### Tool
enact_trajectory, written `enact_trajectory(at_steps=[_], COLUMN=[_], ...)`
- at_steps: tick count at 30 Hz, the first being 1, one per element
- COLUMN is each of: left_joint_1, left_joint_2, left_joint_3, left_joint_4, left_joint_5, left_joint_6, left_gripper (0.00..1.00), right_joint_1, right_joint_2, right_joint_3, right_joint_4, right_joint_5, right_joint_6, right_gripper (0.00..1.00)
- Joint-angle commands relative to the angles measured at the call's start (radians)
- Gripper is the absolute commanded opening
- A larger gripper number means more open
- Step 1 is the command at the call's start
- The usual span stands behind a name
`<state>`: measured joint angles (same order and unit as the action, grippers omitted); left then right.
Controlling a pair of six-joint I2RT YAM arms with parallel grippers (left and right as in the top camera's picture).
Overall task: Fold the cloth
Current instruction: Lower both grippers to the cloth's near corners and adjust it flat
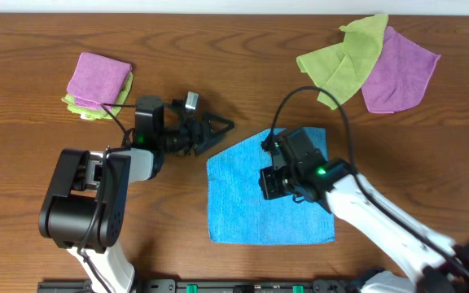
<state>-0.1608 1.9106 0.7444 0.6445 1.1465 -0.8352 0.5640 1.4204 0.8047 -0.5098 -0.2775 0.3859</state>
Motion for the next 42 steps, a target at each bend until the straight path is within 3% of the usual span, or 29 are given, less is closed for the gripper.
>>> enact_trajectory(at_steps=[1,6,13,19,26,32,36,42], left_joint_1=[0.001,0.004,0.018,0.016,-0.010,-0.145,-0.239,-0.275], left_joint_2=[0.011,-0.010,-0.148,-0.322,-0.505,-0.568,-0.607,-0.698], left_joint_3=[0.011,0.011,0.011,0.011,0.010,0.002,-0.056,-0.197], left_joint_4=[-0.072,-0.180,-0.320,-0.770,-1.152,-1.295,-1.296,-1.245], left_joint_5=[0.029,0.038,-0.044,-0.259,-0.470,-0.571,-0.666,-0.664], left_joint_6=[0.129,0.214,0.319,0.574,0.673,0.661,0.573,0.488], left_gripper=[0.96,0.96,0.96,0.96,0.96,0.96,0.96,0.96], right_joint_1=[-0.041,-0.183,-0.412,-0.516,-0.591,-0.622,-0.637,-0.669], right_joint_2=[-0.066,-0.087,-0.087,-0.087,-0.087,-0.089,-0.103,-0.155], right_joint_3=[-0.004,-0.004,-0.004,-0.004,-0.005,-0.011,-0.045,-0.126], right_joint_4=[-0.012,-0.079,-0.158,-0.232,-0.357,-0.417,-0.422,-0.414], right_joint_5=[0.045,0.035,-0.024,-0.054,-0.051,-0.052,-0.052,-0.054], right_joint_6=[-0.035,-0.045,-0.135,-0.209,-0.279,-0.279,-0.279,-0.275], right_gripper=[0.17,0.17,0.26,0.32,0.26,0.24,0.24,0.27])
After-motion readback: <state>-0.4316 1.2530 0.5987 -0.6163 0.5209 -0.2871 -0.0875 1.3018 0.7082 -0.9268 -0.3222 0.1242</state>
